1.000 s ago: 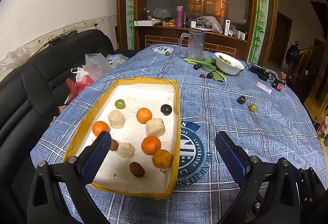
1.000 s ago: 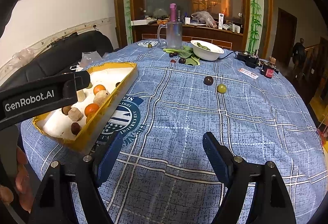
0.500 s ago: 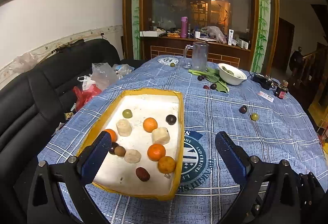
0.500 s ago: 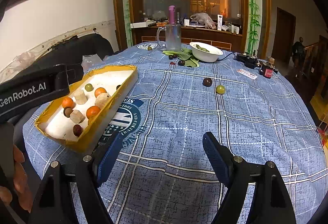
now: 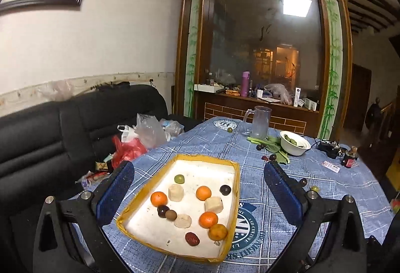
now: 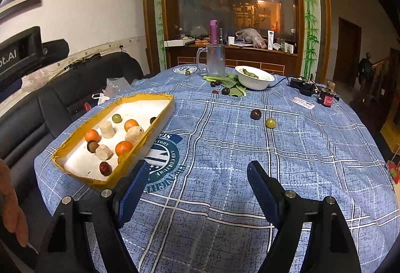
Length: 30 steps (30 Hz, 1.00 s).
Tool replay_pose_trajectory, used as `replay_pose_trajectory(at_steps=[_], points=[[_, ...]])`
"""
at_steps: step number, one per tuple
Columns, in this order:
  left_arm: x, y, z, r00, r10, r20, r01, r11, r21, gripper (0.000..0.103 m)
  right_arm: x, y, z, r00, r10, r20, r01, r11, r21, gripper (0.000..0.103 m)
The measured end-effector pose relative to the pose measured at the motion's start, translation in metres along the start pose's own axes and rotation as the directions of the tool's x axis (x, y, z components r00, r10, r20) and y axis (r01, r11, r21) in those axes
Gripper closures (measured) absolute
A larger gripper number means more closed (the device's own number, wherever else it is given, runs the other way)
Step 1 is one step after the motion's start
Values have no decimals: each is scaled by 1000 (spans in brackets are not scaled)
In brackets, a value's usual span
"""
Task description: Organize fruits
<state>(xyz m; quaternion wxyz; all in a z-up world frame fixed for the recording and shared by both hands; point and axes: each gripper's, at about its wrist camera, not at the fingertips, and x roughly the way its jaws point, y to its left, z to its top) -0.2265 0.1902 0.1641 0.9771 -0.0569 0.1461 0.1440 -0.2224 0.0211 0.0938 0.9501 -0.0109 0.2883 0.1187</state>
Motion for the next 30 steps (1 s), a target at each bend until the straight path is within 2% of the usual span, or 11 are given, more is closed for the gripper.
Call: replay_pose_trajectory(at_steps=[5,8,10,13,16,23,30], points=[[5,13,-4,1000,-19,18,20,999,-36,0,1,9,3,1000,10,9,-9,999,-41,19],[17,17,-4,998,-42,-49,41,999,-22,0,2,18,12,999,35,14,-34,997,-75,18],[27,20,-4,994,-18,-110,17,1000,-13,0,4,27,19,999,46,16,-44,994,-104,15],[38,26,-8,986,44,-160,-43,999,9,0,11,44,28,998,64,6,-62,987,-150,15],[51,36,-15,974,75,-214,-75,997,9,0,20,60,30,996,83,-22,-86,979,-184,15],[67,64,-24,956,104,-274,-114,993,-22,0,44,91,35,993,96,-73,-111,967,-228,14],[81,76,-34,943,94,-319,-112,993,-39,0,59,104,37,990,94,-106,-117,964,-238,14]])
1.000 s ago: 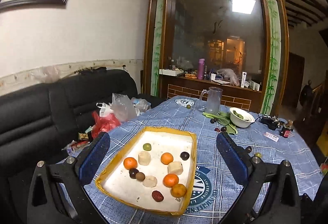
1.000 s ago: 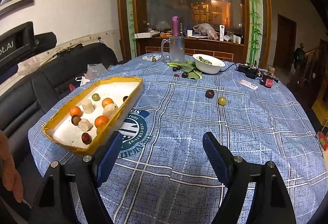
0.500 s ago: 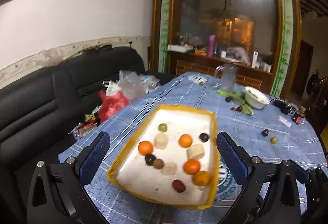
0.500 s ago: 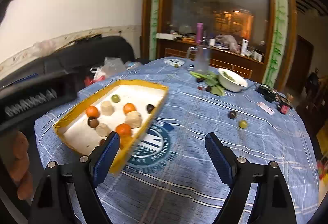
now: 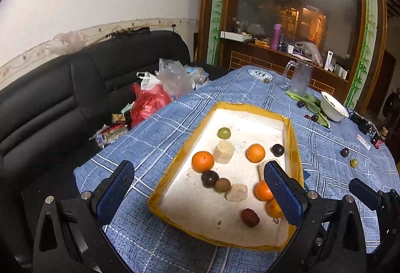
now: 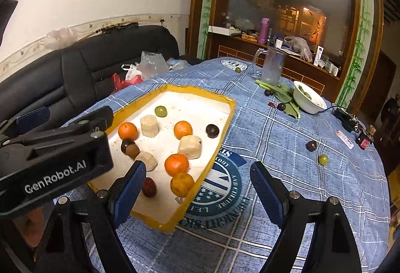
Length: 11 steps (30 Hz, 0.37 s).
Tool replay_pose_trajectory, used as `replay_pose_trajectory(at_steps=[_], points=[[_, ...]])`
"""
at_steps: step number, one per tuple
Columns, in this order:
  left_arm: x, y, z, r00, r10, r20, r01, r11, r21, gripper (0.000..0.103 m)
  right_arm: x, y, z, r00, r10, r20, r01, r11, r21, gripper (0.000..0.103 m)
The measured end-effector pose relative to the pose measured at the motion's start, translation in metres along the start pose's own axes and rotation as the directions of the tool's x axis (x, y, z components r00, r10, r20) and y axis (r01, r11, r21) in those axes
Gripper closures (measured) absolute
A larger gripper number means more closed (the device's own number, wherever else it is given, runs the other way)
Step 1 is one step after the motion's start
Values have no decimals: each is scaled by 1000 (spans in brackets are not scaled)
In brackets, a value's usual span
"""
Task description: Organize fruits
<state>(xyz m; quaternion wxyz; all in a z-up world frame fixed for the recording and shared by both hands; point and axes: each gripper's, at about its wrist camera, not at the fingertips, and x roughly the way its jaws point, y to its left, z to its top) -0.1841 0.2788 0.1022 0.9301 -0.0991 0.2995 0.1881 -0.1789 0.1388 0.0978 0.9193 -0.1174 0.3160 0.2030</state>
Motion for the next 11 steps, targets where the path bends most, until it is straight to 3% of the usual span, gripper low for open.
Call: replay_pose_trajectory(at_steps=[11], points=[[15,9,0,998,10,-68,-11,1000,-22,0,14,16,6,1000,1,-20,-1,1000,-29,14]])
